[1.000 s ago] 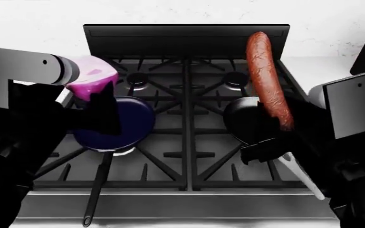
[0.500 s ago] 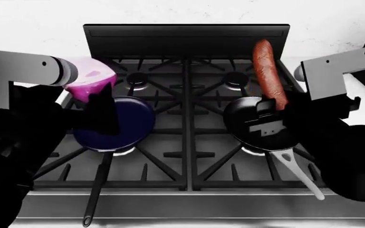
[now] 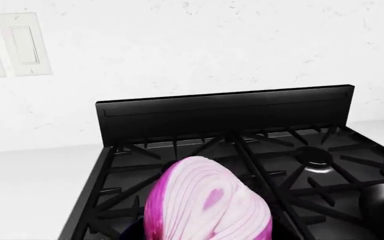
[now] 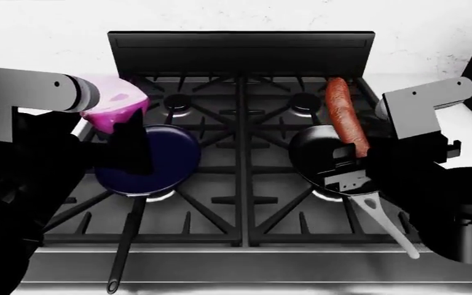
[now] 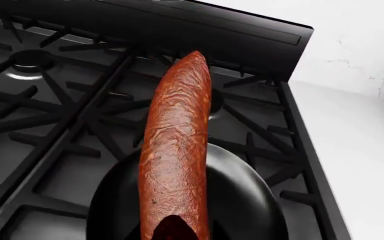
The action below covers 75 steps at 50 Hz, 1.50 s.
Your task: Place both pans onto different burners. Then place the onion and the salami on different pans.
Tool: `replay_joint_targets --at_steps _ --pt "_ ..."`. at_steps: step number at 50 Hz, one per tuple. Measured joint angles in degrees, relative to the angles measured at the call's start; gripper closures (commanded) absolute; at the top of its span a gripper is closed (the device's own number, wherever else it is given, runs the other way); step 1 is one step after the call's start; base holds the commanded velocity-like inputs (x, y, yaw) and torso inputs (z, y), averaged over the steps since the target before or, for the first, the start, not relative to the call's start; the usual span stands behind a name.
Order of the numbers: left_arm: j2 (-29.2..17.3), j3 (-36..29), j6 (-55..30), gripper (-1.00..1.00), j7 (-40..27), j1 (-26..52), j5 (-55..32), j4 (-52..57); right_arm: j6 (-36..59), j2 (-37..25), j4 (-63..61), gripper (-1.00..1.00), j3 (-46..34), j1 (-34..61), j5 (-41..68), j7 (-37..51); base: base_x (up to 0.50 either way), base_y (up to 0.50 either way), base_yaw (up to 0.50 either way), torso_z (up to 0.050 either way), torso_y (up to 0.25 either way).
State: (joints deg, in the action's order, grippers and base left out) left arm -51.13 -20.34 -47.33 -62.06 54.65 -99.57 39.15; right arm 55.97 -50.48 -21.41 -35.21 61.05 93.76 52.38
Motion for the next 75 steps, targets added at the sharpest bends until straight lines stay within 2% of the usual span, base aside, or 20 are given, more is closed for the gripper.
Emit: replay_joint_targets --at_steps 28,61,62,75 --pt "-0.69 0.51 0.97 1.00 1.02 -1.80 1.15 -0.18 7.32 2.20 7.81 1.00 -4.04 6.65 2.63 -0.77 0.00 0.00 0.00 0.000 0.000" --pt "-1.06 0.70 1.66 1.00 1.78 -2.81 2.04 -0.53 7.77 2.73 9.43 1.00 -6.19 5.93 0.33 -2.79 0.00 0.00 0.00 0.000 0.000" --pt "-1.06 0.70 1.67 1.00 1.79 -2.84 2.06 -0.54 7.76 2.73 9.44 -1.00 -6.22 5.92 0.30 -2.84 0.00 0.00 0.00 0.000 0.000" --pt "-1.14 0.68 1.83 1.00 1.85 -2.95 2.17 -0.69 7.94 2.41 9.00 -1.00 -5.88 6.77 0.61 -2.76 0.00 0.00 0.00 0.000 0.000"
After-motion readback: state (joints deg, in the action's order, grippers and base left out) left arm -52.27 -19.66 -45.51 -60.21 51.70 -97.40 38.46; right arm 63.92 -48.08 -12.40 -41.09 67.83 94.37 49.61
